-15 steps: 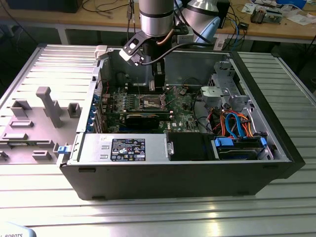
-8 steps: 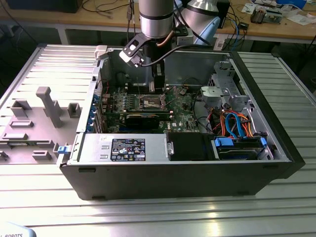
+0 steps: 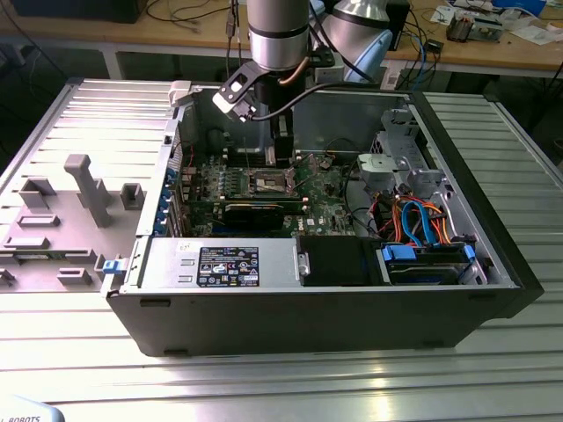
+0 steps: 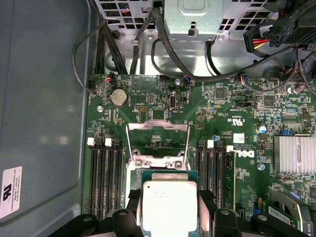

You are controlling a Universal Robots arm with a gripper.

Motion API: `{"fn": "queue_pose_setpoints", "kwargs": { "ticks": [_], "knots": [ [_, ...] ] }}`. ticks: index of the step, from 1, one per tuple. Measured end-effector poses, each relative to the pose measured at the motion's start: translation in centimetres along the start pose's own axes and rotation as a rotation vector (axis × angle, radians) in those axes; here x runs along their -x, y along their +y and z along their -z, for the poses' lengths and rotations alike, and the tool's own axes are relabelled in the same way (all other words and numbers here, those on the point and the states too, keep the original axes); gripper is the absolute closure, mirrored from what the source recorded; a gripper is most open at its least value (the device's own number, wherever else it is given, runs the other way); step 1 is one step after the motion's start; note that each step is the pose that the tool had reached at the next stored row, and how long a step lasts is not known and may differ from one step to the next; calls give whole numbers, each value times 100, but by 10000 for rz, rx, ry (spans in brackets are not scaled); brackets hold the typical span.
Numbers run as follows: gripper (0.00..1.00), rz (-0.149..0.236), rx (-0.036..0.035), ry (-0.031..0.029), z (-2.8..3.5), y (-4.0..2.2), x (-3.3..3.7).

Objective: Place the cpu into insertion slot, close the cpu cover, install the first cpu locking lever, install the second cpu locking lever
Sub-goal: 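Place the cpu into insertion slot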

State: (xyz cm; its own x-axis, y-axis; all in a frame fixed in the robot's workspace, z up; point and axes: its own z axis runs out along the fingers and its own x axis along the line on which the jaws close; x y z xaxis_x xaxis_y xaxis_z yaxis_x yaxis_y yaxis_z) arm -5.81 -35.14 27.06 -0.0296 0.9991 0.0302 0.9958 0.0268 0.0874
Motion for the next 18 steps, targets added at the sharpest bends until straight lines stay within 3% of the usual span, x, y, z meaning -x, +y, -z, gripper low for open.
{"fn": "queue_pose_setpoints", "kwargs": {
  "ticks": [10, 18],
  "knots": [
    [46, -1, 3, 5, -7, -1, -1],
    [46, 1, 0, 9, -142, -53, 1]
  ]
}}
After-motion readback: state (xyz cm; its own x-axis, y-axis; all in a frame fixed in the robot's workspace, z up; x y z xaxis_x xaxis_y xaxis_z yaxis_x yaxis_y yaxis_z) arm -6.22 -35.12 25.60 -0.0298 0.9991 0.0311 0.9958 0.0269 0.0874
